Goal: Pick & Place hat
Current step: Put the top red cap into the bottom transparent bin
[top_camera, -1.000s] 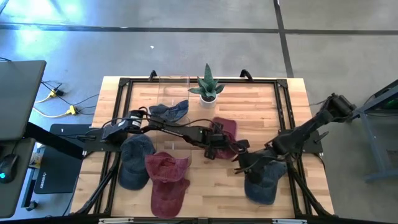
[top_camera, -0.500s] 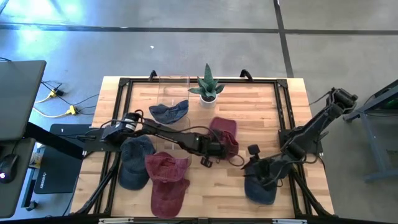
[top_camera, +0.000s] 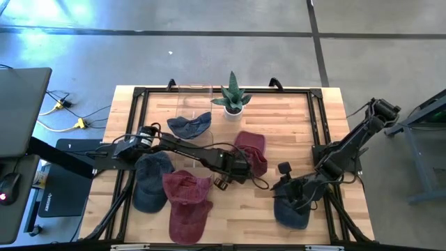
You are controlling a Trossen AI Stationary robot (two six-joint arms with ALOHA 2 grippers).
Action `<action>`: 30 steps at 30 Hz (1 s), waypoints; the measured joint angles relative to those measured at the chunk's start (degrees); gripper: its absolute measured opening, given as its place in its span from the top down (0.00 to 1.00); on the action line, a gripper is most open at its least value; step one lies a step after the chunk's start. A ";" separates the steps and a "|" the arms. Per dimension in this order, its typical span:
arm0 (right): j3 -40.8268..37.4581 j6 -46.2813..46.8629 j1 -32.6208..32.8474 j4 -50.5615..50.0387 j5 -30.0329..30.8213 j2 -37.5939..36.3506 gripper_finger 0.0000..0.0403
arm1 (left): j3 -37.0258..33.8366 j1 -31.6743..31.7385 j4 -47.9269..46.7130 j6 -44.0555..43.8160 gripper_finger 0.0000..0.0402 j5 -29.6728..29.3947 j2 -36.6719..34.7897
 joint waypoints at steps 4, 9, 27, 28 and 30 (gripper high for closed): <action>0.00 0.04 0.00 -0.08 -0.01 0.00 0.71 | 0.14 -0.17 -0.79 0.82 0.48 -8.12 2.69; 0.00 0.66 -0.04 -0.74 0.20 0.02 0.71 | 0.06 -0.02 -0.65 3.48 0.65 -6.09 3.11; -0.02 0.64 -0.06 -8.62 5.96 5.70 0.63 | 9.90 -0.02 -10.08 6.46 0.98 -0.87 -0.41; -0.02 0.63 -0.07 -8.56 6.24 6.63 0.61 | 11.27 -0.01 -11.42 6.48 0.99 0.25 -0.32; -0.04 0.89 -0.04 -8.53 7.35 8.49 0.55 | 14.12 0.00 -13.57 6.47 0.99 2.71 -0.31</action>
